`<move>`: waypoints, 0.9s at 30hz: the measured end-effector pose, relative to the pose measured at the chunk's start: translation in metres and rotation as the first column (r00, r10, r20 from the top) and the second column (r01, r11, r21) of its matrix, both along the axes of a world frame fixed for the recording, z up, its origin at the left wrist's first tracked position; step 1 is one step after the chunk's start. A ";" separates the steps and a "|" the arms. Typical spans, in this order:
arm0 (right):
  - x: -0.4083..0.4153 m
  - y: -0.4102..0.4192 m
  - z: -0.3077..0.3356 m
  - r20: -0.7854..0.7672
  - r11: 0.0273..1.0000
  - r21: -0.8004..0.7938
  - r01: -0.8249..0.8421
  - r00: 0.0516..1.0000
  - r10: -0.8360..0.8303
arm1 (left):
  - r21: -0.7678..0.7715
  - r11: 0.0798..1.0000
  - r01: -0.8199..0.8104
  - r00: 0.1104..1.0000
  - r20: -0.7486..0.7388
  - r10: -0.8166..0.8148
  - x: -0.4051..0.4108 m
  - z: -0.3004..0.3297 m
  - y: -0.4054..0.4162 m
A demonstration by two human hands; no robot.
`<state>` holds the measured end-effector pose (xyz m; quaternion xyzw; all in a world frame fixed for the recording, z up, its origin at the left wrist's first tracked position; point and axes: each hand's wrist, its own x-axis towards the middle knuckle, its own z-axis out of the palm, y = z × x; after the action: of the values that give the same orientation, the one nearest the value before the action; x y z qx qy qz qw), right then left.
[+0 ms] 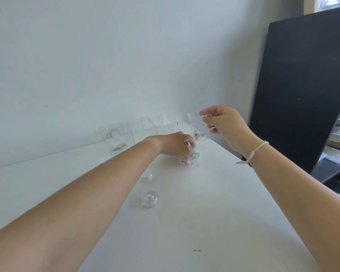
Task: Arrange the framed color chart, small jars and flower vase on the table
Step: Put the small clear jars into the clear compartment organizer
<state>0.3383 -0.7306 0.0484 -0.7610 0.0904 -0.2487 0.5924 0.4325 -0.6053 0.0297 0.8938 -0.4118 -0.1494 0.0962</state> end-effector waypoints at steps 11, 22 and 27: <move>0.004 -0.009 0.004 0.049 0.998 0.041 0.044 0.998 -0.046 | -0.539 0.815 -0.212 0.962 -0.260 0.079 0.034 0.032 0.029; 0.025 -0.001 0.008 0.125 0.996 0.086 0.009 0.992 -0.020 | -0.797 0.542 -0.267 0.911 -0.025 0.412 0.085 0.051 0.043; 0.040 0.009 0.010 0.131 0.997 0.080 0.010 0.991 -0.021 | -0.809 0.529 -0.256 0.864 0.054 0.500 0.093 0.033 0.034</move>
<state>0.3783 -0.7215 0.0581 -0.7180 0.0669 -0.2990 0.6249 0.5259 -0.5709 0.0623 0.8407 -0.2380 0.1965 0.4450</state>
